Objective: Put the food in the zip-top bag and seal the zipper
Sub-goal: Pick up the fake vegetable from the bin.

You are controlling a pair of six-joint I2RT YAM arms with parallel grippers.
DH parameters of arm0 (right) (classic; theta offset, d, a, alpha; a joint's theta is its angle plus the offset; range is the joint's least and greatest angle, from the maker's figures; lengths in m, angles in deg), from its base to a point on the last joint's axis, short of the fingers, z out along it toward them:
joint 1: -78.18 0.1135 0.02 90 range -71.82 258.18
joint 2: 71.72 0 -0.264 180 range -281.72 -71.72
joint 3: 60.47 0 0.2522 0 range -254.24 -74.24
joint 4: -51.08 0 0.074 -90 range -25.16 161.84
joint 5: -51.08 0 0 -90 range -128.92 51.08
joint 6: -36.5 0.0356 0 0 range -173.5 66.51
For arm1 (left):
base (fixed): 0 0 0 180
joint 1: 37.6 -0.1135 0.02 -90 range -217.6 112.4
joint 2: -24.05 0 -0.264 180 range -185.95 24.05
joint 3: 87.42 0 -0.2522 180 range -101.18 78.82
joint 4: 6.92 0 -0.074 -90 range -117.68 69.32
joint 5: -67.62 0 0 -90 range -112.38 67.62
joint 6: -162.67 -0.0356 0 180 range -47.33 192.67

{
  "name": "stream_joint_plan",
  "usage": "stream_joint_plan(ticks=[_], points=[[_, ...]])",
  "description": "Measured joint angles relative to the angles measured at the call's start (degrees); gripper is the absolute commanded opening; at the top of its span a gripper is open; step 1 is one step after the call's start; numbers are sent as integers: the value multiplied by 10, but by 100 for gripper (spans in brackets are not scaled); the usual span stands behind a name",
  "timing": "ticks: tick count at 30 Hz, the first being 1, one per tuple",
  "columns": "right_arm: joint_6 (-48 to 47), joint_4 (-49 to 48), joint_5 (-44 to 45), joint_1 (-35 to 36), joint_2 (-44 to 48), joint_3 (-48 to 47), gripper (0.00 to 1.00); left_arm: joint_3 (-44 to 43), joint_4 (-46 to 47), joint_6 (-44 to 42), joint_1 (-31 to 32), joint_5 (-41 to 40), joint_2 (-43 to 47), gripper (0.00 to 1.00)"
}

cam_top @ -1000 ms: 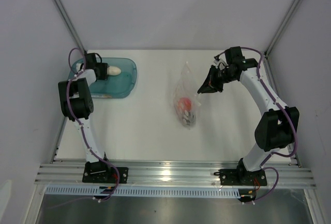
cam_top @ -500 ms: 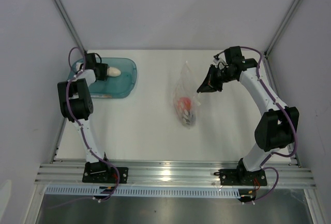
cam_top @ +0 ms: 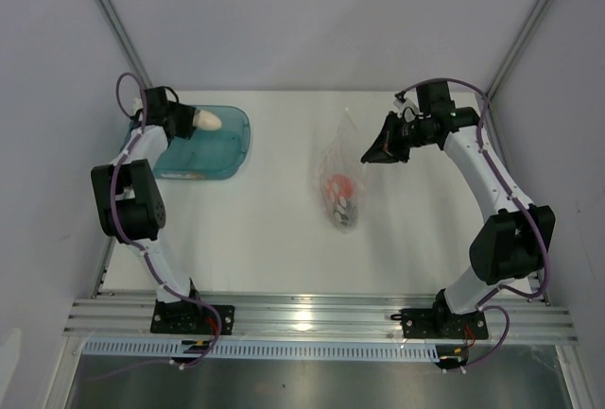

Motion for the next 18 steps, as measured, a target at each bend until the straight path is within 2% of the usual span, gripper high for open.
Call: stream_joint_plan(ticks=[6,12,18], points=[[-3,-6,3,1,7,1,0,19,-5,-60,48,59,42,1],[-5,-6,22,15,7,4,0,103,-10,-108,127,127,124,0],[-6,-5,42,41,7,4,0,117,-35,-161,198,185,207,1]])
